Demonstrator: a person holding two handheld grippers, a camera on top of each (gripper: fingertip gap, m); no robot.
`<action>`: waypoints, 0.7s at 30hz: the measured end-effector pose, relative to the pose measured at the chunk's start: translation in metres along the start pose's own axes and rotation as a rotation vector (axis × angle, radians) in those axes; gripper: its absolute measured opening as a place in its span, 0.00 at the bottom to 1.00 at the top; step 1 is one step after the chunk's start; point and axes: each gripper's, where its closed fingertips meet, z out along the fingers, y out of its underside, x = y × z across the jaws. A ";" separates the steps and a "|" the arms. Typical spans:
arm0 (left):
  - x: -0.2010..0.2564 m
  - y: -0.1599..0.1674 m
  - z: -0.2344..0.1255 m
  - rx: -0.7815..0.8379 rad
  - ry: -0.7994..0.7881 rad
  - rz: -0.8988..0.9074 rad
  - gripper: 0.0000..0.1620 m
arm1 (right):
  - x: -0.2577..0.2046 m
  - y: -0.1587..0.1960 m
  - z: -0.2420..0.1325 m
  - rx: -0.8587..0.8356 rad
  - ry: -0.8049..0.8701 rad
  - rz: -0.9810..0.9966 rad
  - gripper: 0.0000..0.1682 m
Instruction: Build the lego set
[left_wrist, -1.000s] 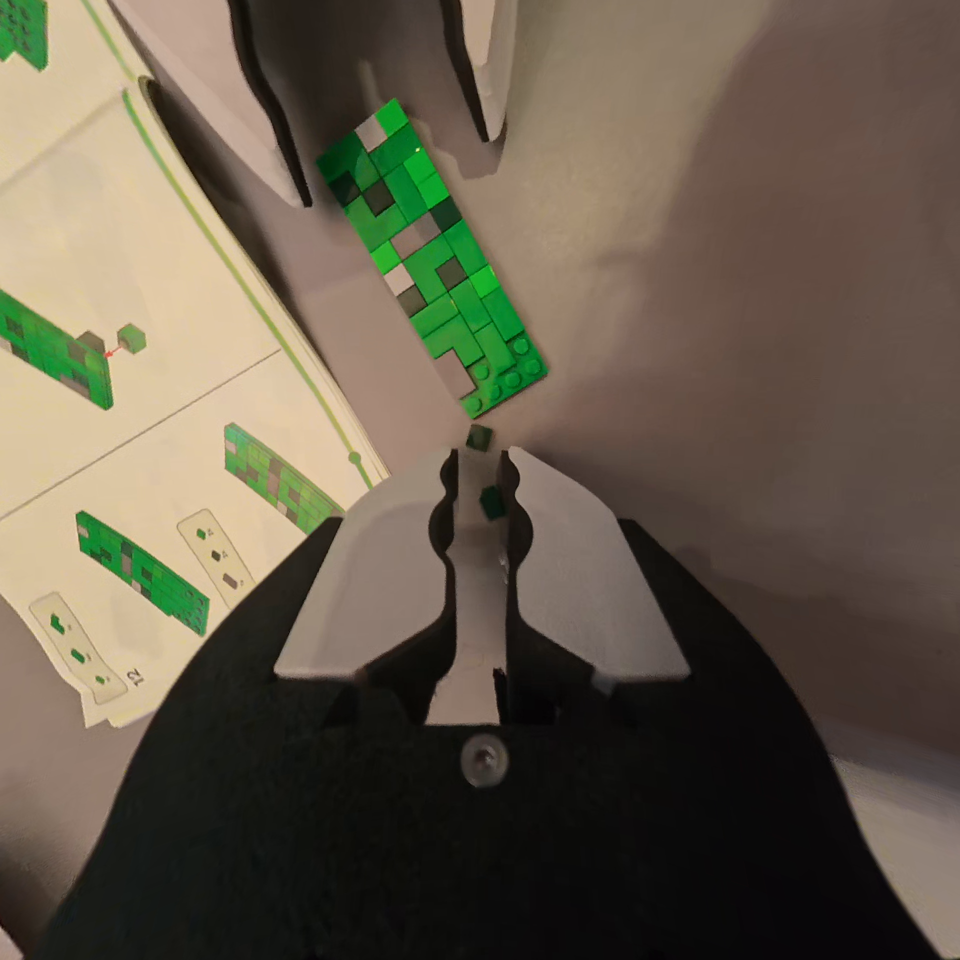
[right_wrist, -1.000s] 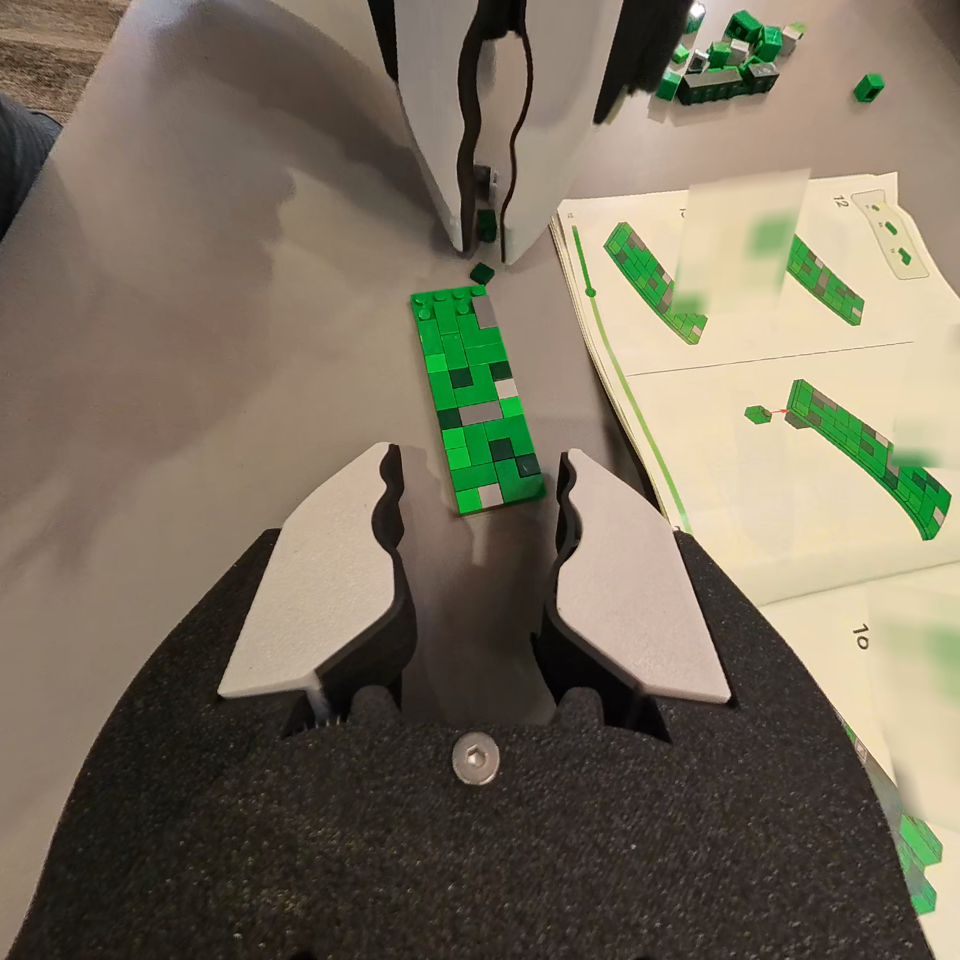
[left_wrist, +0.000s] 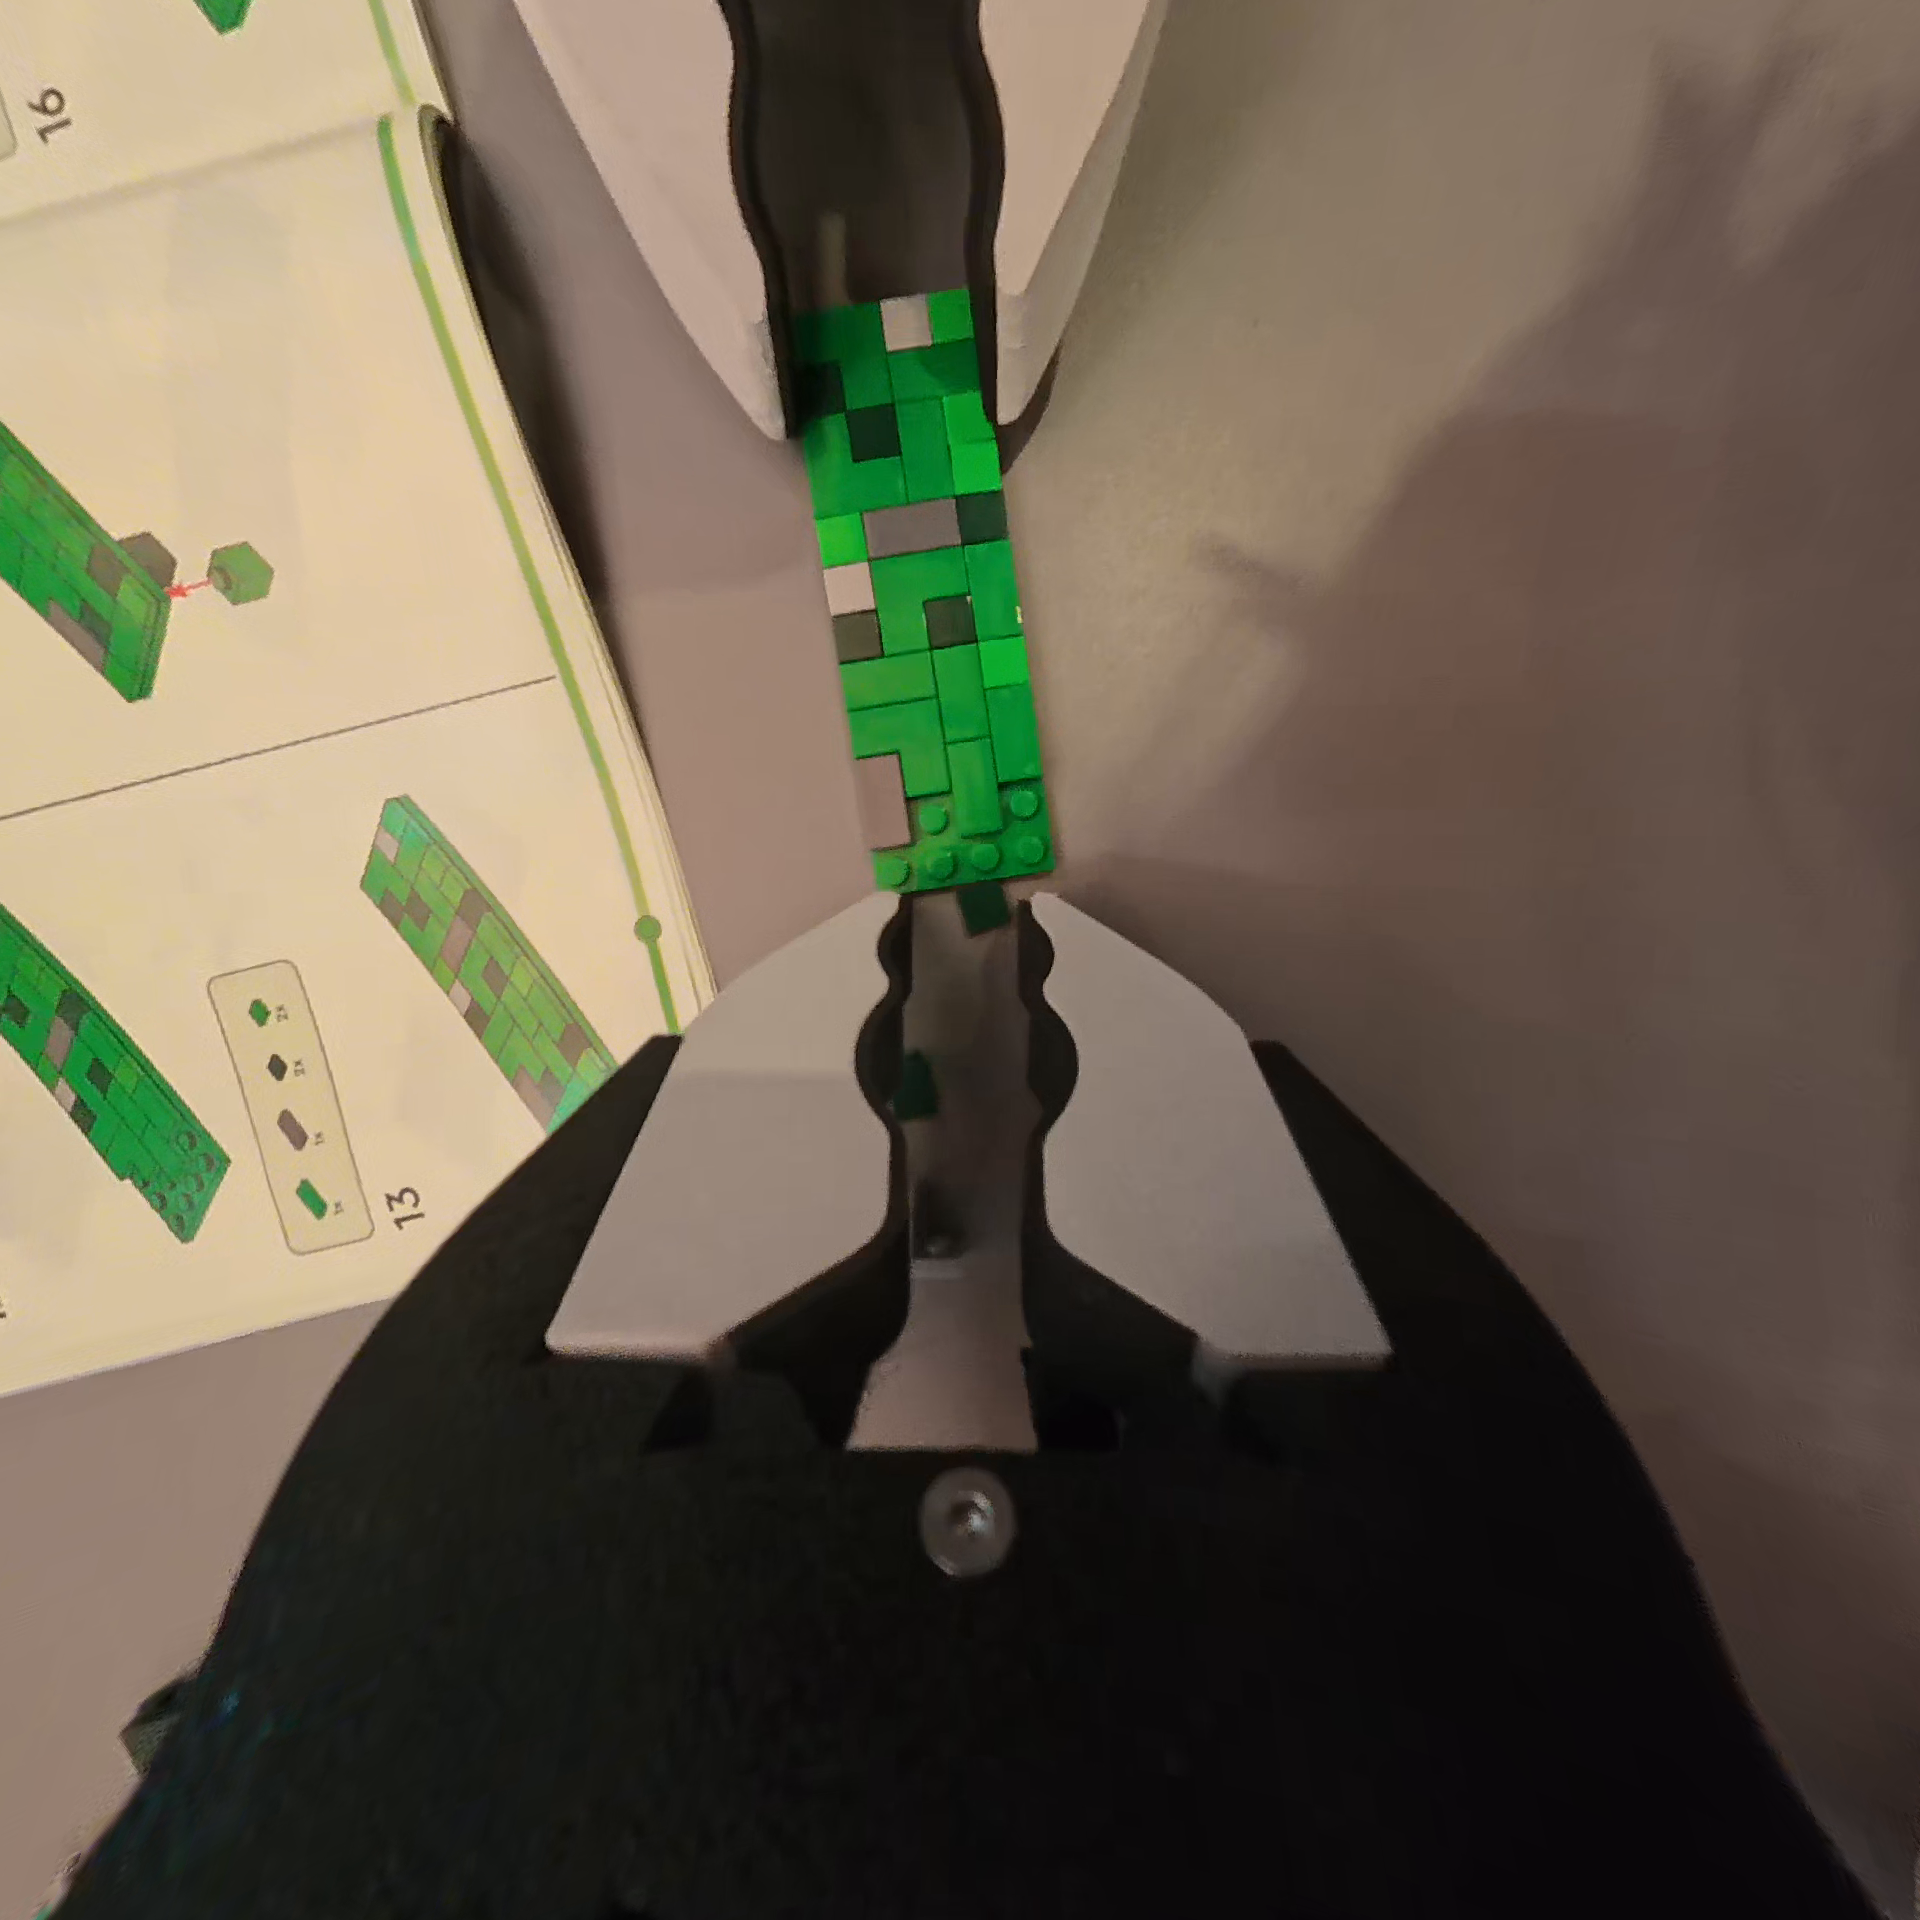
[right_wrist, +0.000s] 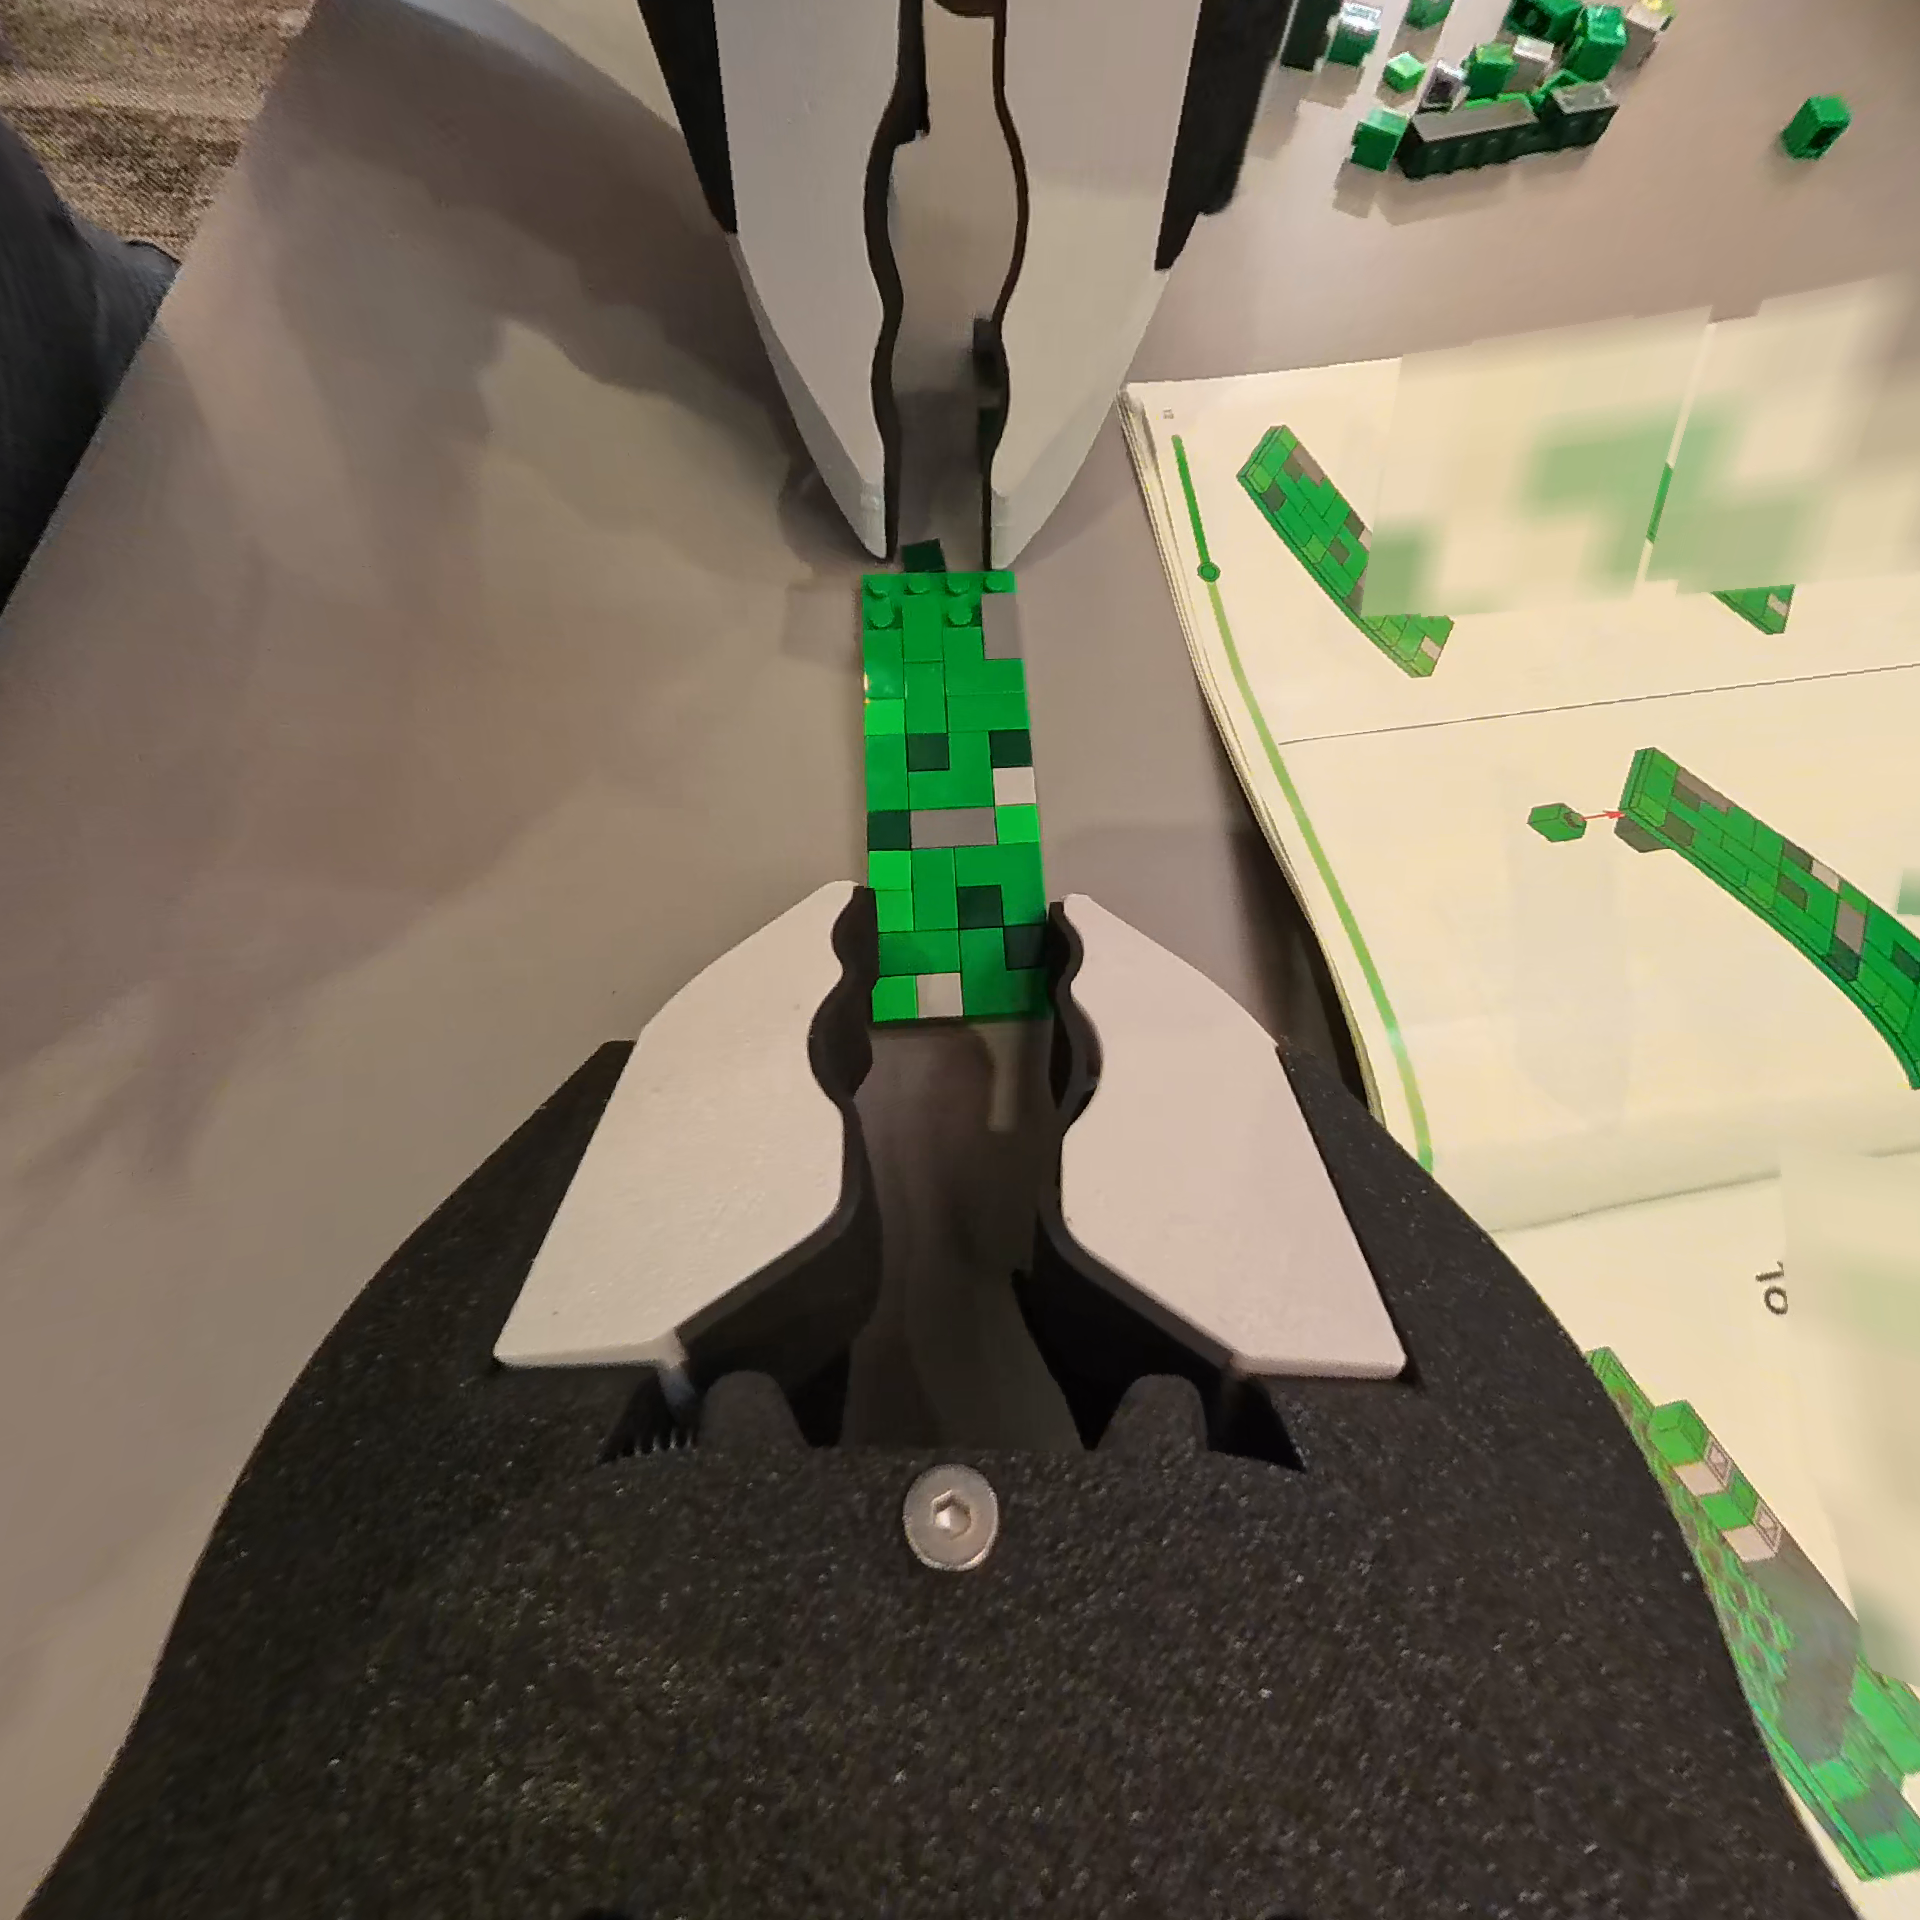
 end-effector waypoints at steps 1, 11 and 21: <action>0.001 0.000 0.000 -0.005 -0.002 -0.005 0.11 | 0.000 0.000 0.000 0.000 0.005 0.000 0.18; 0.004 -0.003 0.002 -0.019 -0.041 -0.039 0.04 | -0.001 0.005 -0.006 -0.002 0.013 0.014 0.18; -0.003 -0.019 -0.003 0.028 -0.106 0.015 0.04 | -0.001 0.005 -0.006 -0.002 0.010 0.016 0.18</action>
